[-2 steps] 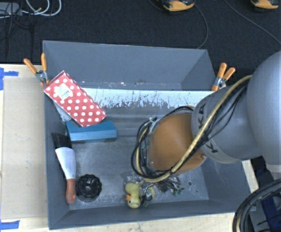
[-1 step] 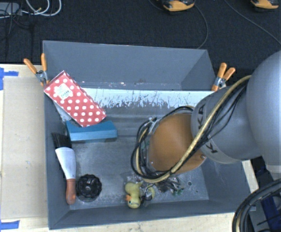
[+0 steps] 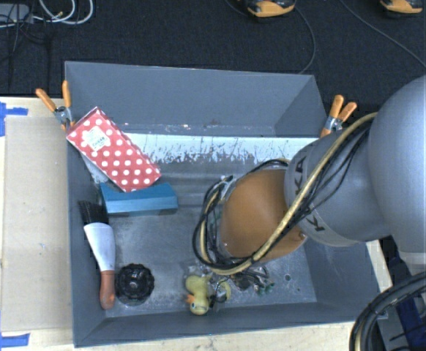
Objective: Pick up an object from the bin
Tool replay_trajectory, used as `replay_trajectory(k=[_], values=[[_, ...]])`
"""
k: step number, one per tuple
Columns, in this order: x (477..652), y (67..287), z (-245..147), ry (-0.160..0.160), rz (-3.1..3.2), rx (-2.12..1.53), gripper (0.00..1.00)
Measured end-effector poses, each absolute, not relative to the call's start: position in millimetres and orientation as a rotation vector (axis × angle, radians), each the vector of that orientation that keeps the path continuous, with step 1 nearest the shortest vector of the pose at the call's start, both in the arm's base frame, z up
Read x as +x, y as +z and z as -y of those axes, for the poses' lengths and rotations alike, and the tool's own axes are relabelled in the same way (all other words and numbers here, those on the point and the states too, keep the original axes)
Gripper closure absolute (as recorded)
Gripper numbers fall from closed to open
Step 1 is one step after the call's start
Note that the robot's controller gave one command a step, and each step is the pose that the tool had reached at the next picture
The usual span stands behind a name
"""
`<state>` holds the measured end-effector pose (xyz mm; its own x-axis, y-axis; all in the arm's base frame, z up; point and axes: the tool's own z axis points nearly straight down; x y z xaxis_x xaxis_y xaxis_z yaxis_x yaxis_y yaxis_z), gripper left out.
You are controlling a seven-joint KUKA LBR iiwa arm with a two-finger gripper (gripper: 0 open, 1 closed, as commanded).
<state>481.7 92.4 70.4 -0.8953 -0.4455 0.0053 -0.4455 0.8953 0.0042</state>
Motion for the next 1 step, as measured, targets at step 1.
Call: replay_trajectory(k=[1], values=[[482.9, 77.3, -84.9, -0.004, 3.038, 0.785, 1.00]])
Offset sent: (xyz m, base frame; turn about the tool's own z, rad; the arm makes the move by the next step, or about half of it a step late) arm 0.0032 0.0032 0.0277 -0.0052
